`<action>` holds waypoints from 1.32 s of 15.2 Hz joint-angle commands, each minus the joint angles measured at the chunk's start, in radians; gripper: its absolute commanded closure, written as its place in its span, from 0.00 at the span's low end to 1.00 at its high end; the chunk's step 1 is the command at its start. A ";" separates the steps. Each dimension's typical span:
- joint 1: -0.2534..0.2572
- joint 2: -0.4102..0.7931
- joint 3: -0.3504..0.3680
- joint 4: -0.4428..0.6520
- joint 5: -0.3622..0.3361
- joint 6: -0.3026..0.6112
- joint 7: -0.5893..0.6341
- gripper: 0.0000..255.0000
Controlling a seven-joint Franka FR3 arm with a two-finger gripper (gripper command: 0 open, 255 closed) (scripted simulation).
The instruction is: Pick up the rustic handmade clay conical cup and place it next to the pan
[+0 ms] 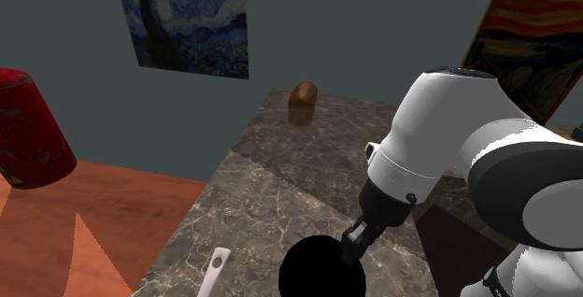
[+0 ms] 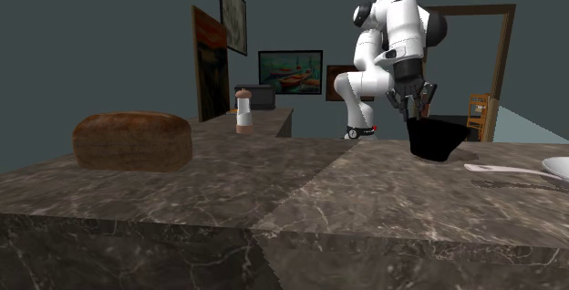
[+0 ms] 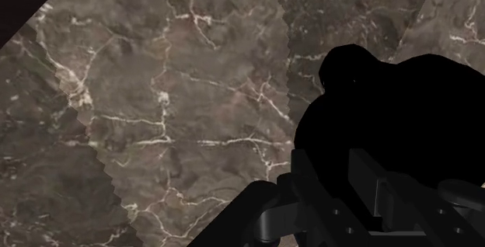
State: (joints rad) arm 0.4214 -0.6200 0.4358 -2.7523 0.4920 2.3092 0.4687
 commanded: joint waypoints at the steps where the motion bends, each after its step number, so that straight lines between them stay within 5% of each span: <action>1: 0.003 0.024 0.010 -0.015 0.011 0.041 -0.005 1.00; 9: 0.003 0.024 0.010 -0.015 0.011 0.042 -0.005 1.00; 10: 0.004 0.024 0.010 -0.015 0.011 0.042 -0.005 0.00; 15: 0.003 0.024 0.010 -0.015 0.011 0.042 -0.005 0.00; 20: -0.007 -0.085 -0.042 0.040 -0.033 -0.126 0.007 0.00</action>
State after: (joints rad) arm 0.4161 -0.6982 0.3974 -2.7184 0.4637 2.1982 0.4738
